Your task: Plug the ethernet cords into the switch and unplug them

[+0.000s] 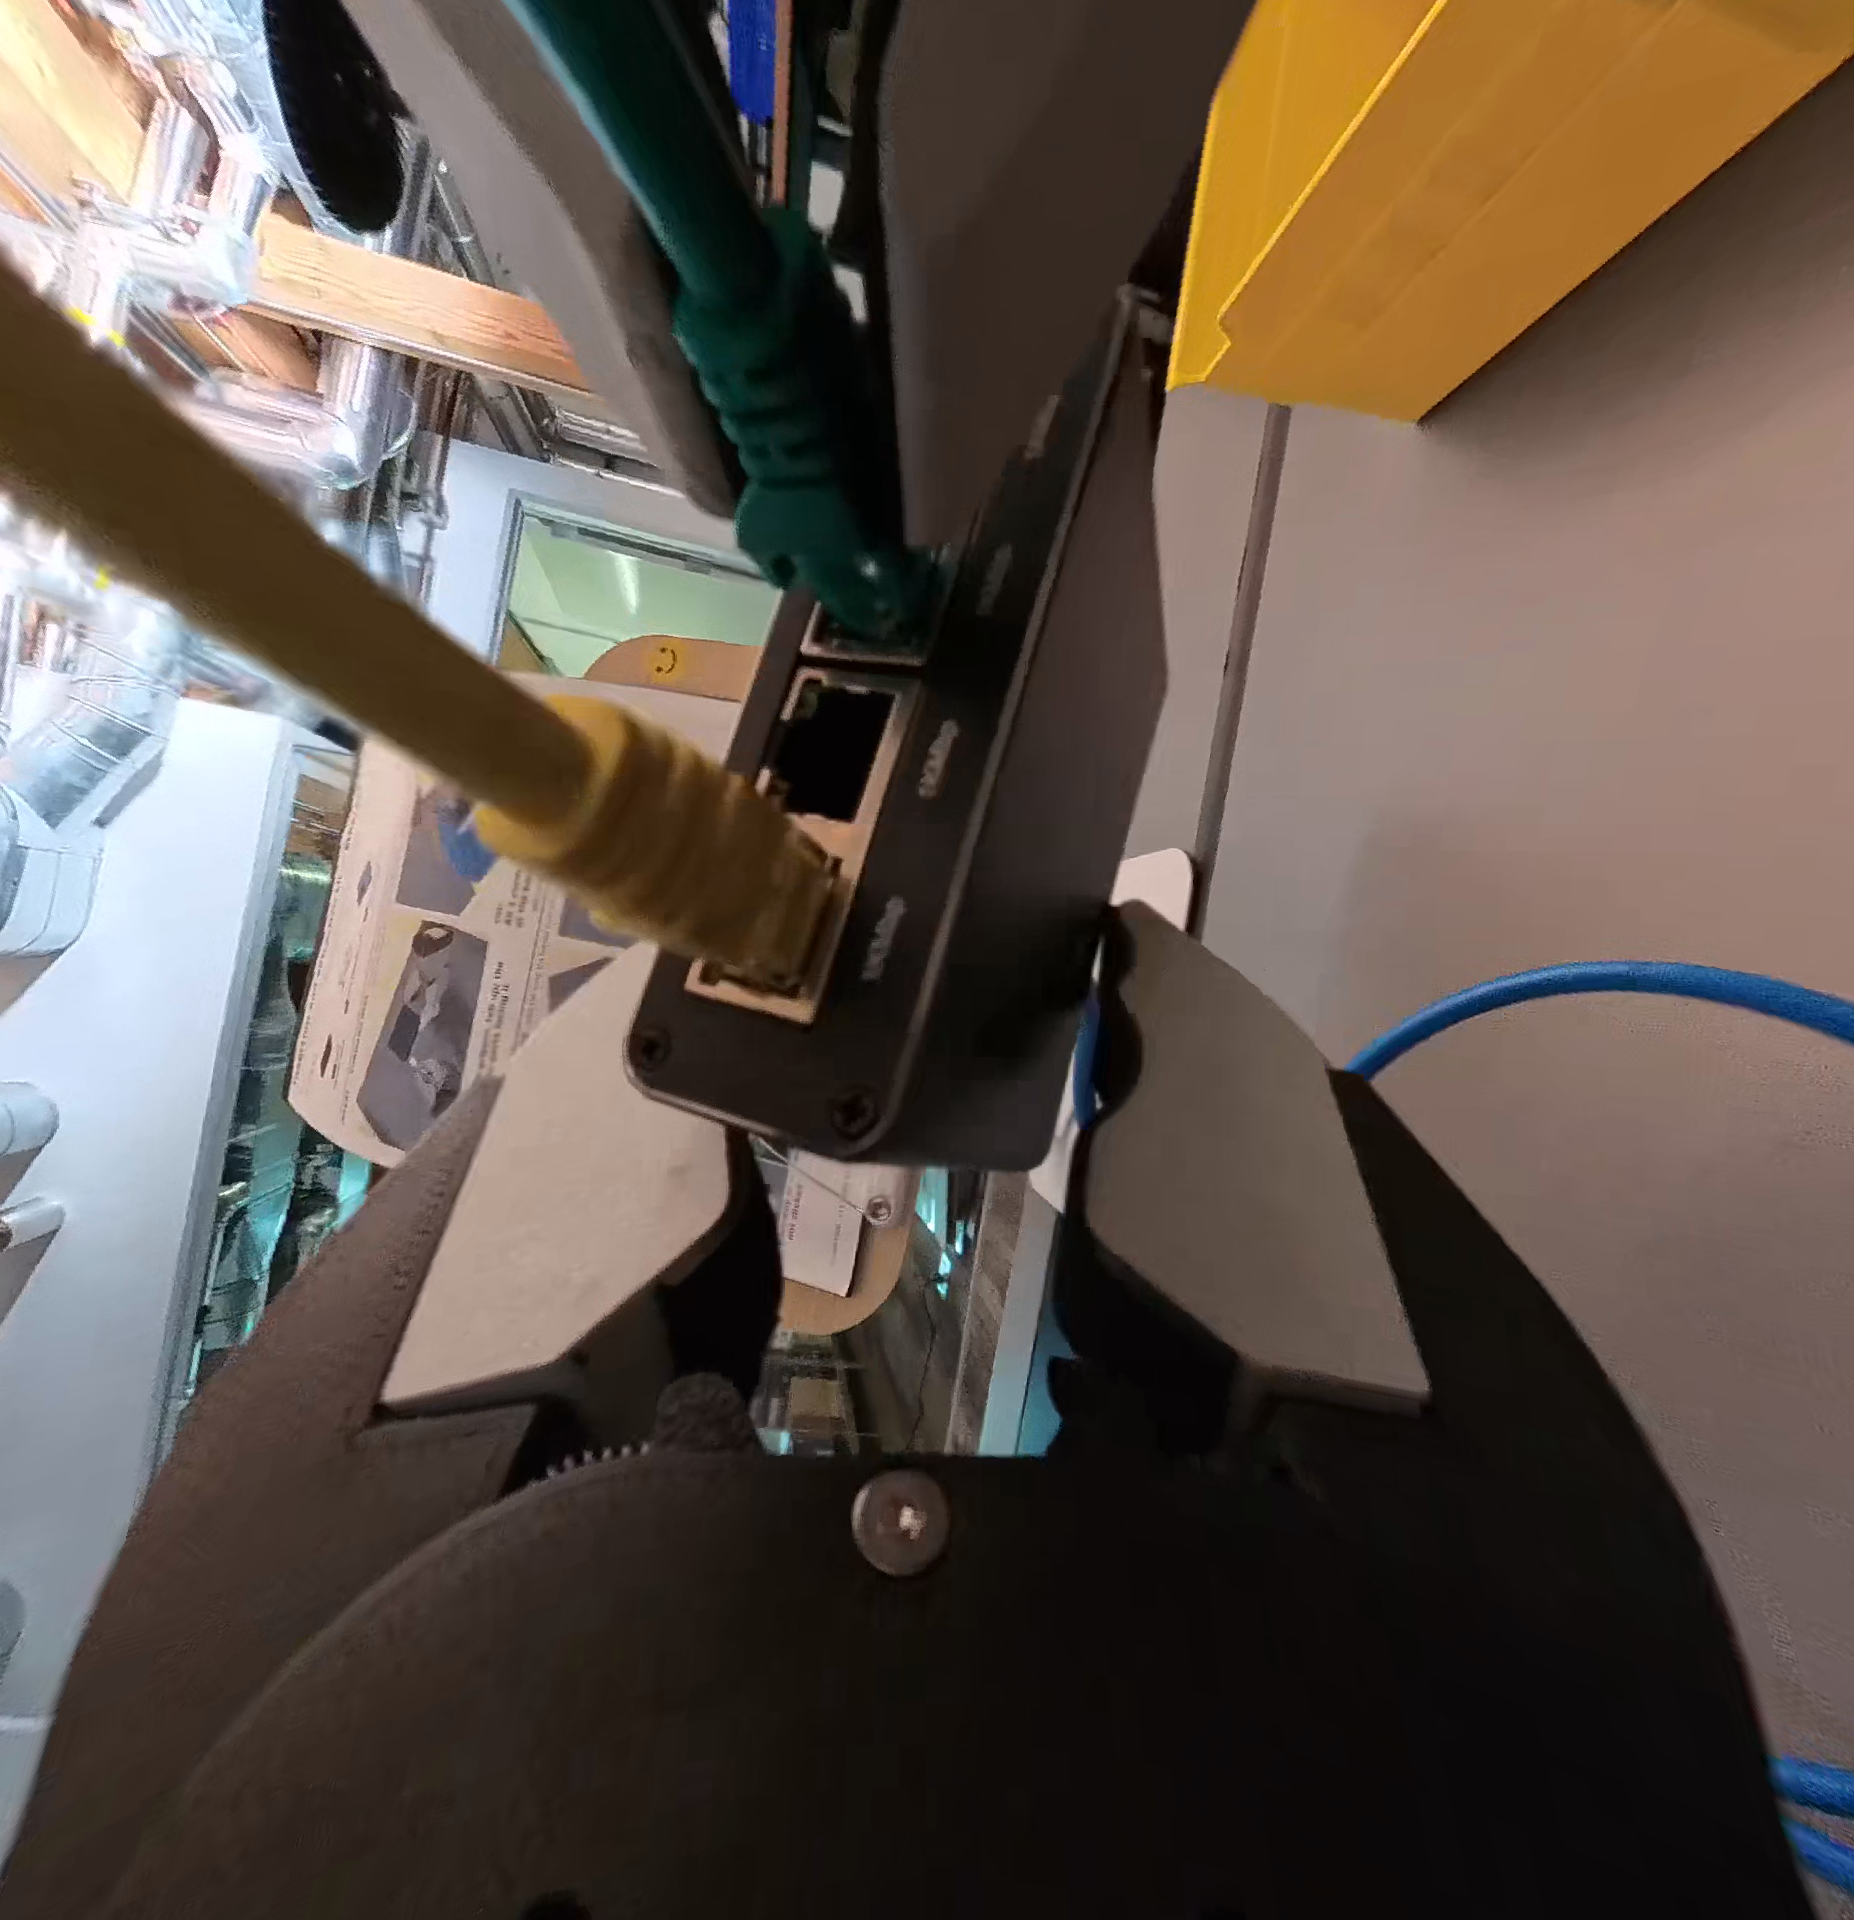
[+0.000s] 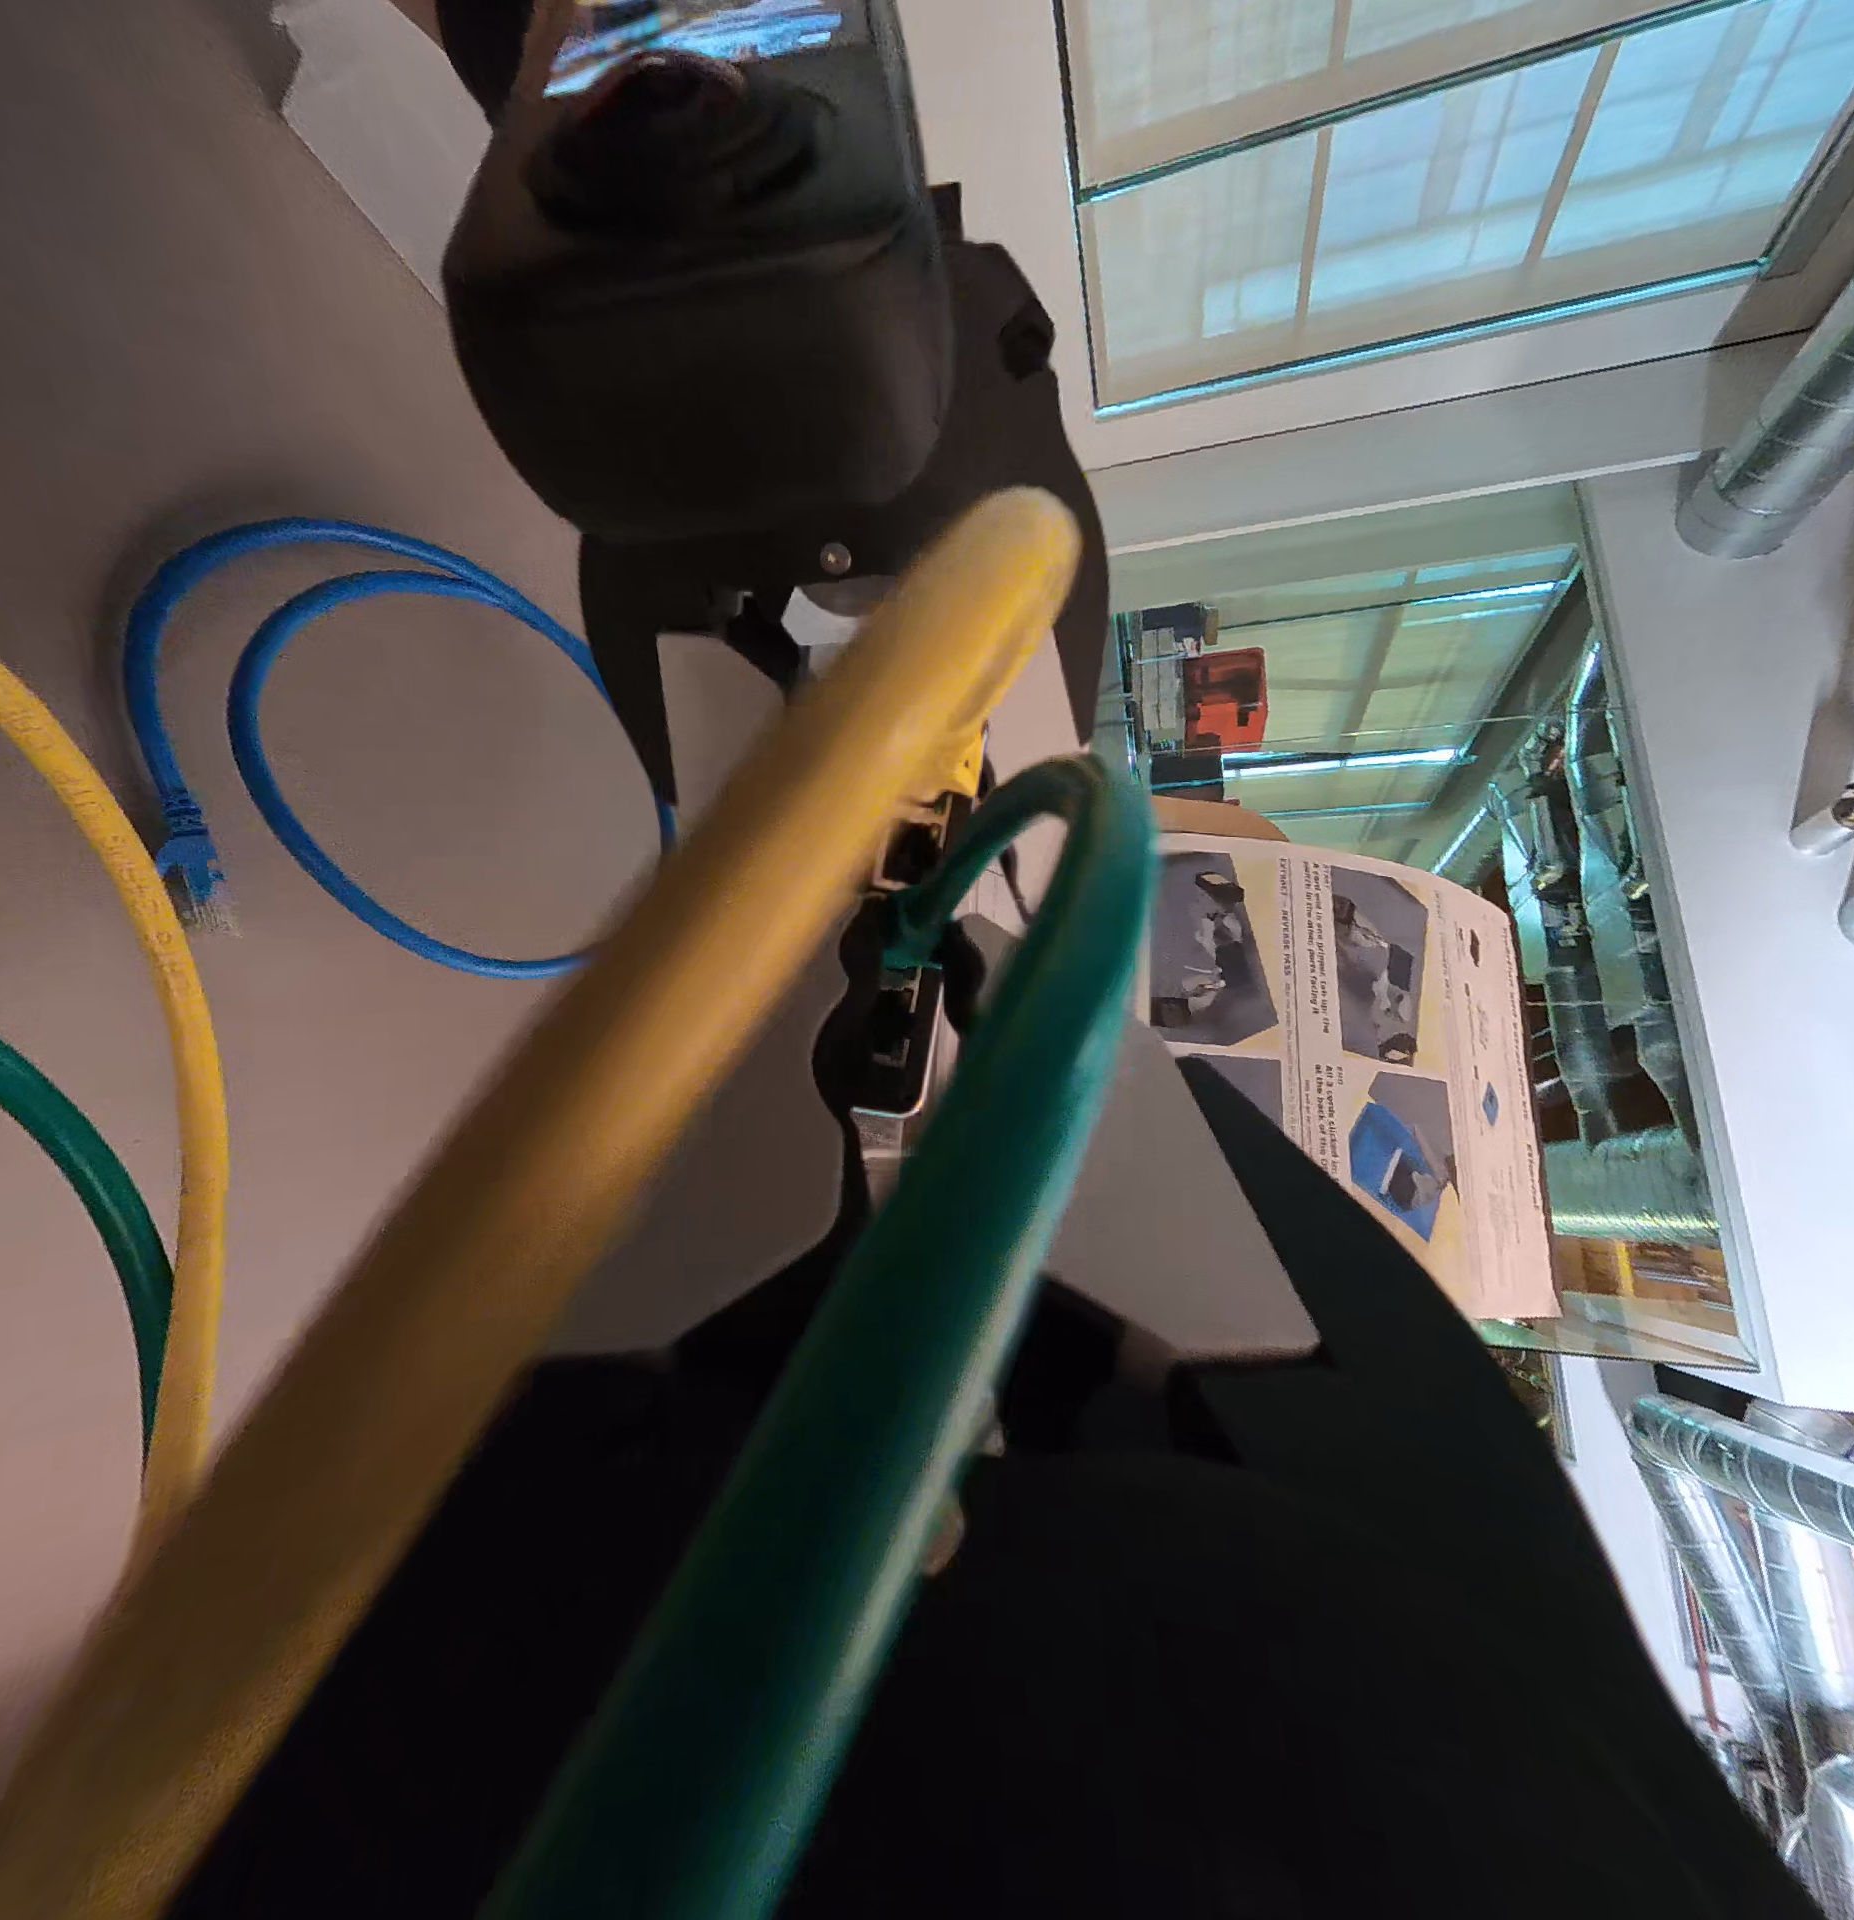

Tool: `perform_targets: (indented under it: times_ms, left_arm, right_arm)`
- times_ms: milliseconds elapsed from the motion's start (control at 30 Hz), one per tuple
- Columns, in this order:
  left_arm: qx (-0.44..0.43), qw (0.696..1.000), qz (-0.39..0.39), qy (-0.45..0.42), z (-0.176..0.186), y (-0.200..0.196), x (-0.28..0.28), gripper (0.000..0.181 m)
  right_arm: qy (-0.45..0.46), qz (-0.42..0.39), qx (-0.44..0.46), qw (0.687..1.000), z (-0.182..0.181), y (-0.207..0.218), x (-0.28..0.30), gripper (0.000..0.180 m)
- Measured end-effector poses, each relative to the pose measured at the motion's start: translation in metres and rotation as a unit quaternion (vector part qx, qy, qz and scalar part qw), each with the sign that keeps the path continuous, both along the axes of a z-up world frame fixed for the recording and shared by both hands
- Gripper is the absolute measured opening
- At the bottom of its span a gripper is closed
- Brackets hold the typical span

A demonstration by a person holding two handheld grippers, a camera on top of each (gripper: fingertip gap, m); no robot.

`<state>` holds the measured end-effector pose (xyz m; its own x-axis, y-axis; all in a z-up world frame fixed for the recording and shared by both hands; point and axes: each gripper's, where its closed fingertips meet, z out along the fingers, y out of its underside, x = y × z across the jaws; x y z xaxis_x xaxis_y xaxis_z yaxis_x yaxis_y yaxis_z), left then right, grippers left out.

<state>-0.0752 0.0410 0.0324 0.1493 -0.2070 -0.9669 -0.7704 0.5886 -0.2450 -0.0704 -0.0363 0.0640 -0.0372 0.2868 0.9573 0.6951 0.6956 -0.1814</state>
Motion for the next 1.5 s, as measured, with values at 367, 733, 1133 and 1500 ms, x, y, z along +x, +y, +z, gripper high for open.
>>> perform_targets:
  times_ms: [367, 733, 1133, 1500]
  left_arm:
    - [-0.052, 0.998, 0.0, 0.039, -0.015, -0.001, 0.0, 0.037]
    - [-0.037, 0.997, 0.023, 0.07, -0.015, 0.001, -0.005, 0.037]
    - [-0.063, 0.996, -0.063, -0.006, -0.008, -0.022, 0.014, 0.062]
    - [-0.162, 0.95, -0.236, -0.12, 0.018, -0.069, 0.022, 0.04]
  right_arm:
    - [-0.001, -0.018, -0.059, 0.998, -0.009, 0.008, 0.009, 0.015]
    - [-0.015, -0.033, -0.078, 0.996, -0.019, 0.012, 0.008, 0.017]
    - [-0.029, -0.043, -0.043, 0.998, -0.003, -0.001, 0.01, 0.013]
    - [-0.016, -0.006, -0.044, 0.999, 0.008, -0.02, 0.005, 0.013]
